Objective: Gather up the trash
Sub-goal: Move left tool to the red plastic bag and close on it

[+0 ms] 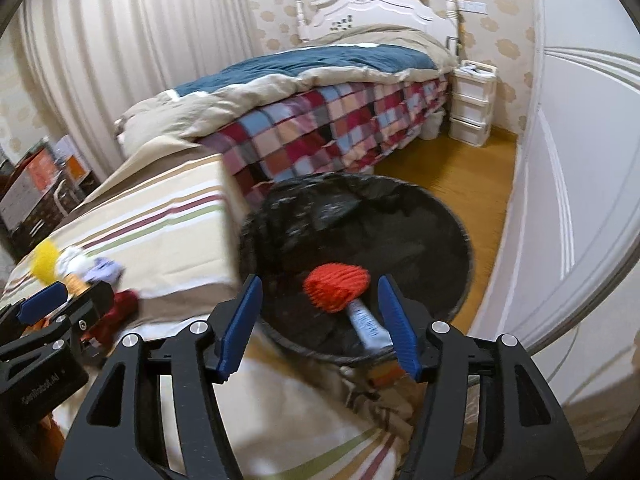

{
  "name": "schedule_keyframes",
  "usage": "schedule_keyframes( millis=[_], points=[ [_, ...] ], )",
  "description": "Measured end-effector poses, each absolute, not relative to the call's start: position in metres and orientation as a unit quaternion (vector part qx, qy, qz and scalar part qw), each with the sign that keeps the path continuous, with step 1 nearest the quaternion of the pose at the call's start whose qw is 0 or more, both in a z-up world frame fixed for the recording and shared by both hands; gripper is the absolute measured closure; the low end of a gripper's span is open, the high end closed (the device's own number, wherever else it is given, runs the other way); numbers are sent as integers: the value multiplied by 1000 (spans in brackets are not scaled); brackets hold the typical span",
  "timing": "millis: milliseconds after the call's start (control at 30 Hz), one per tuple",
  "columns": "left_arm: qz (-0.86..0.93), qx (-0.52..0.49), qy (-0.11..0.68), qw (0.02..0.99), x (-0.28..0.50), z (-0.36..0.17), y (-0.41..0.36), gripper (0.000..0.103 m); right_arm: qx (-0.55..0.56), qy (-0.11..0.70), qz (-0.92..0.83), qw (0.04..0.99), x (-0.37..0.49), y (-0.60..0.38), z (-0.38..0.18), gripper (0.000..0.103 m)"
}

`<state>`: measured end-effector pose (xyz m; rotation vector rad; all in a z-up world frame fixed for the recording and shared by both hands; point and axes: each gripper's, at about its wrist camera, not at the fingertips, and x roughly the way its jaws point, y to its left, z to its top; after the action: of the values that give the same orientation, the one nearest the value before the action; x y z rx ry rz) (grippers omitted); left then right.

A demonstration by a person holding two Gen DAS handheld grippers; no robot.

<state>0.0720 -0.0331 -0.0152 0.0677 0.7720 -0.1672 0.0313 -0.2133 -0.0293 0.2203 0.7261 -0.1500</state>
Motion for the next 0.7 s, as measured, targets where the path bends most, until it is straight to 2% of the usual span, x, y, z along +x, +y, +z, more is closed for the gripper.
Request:
schedule_keyframes(
  millis=[200, 333, 700],
  points=[
    [-41, 25, 373, 927, 52, -18, 10, 24, 83, 368, -33, 926, 30, -170, -32, 43],
    [-14, 27, 381, 924, 47, -28, 33, 23, 65, 377, -10, 924, 27, -146, -33, 37],
    [-24, -9, 420, 907, 57, -46, 61, 23, 34, 398, 17, 916, 21, -111, -37, 37]
  ],
)
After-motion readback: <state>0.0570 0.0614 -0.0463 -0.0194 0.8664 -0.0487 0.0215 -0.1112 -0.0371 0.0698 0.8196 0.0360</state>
